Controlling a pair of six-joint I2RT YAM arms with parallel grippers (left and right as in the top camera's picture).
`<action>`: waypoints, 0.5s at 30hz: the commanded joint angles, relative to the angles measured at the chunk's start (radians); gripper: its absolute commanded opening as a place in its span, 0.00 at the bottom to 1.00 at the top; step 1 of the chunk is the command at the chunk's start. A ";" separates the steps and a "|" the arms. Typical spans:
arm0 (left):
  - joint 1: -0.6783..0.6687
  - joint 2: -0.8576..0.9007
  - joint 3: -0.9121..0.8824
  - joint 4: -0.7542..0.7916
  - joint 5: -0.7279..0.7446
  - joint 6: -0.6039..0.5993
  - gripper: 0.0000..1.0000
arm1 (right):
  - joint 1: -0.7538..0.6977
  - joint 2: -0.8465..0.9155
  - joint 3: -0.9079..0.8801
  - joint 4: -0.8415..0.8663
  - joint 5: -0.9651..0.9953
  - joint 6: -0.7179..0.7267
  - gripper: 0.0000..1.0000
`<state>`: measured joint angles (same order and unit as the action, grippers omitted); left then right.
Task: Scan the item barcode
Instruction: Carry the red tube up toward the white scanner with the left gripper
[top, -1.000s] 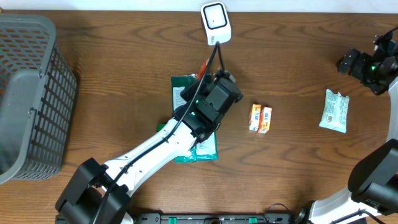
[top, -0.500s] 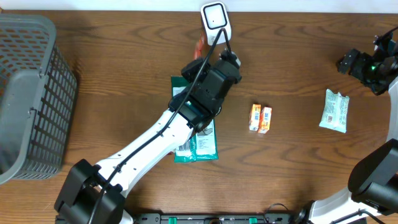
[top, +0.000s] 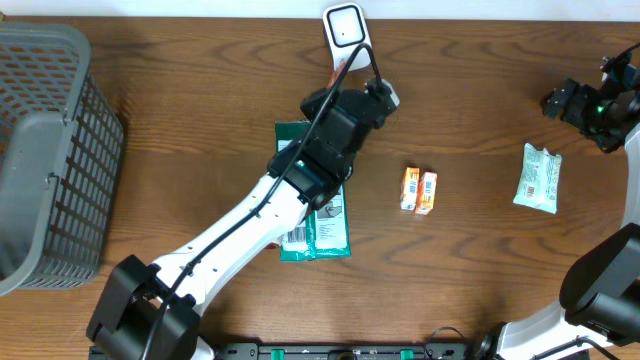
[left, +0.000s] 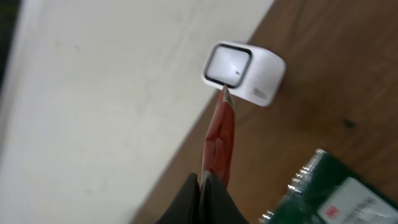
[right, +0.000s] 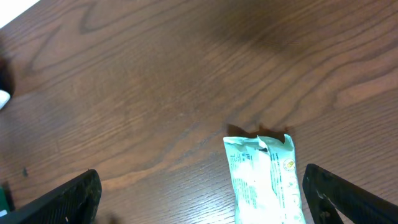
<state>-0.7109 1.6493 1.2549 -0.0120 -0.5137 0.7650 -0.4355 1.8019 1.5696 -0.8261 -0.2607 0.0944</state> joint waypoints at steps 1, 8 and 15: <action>0.029 0.006 0.011 0.042 0.037 0.131 0.07 | -0.002 0.003 -0.001 -0.001 0.002 -0.010 0.99; 0.135 0.052 0.011 0.200 0.197 0.151 0.07 | -0.002 0.003 -0.001 -0.001 0.002 -0.010 0.99; 0.196 0.182 0.012 0.428 0.343 0.199 0.07 | -0.002 0.003 -0.001 -0.001 0.002 -0.010 0.99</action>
<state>-0.5228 1.7744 1.2564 0.3687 -0.2798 0.9249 -0.4355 1.8019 1.5692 -0.8261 -0.2604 0.0944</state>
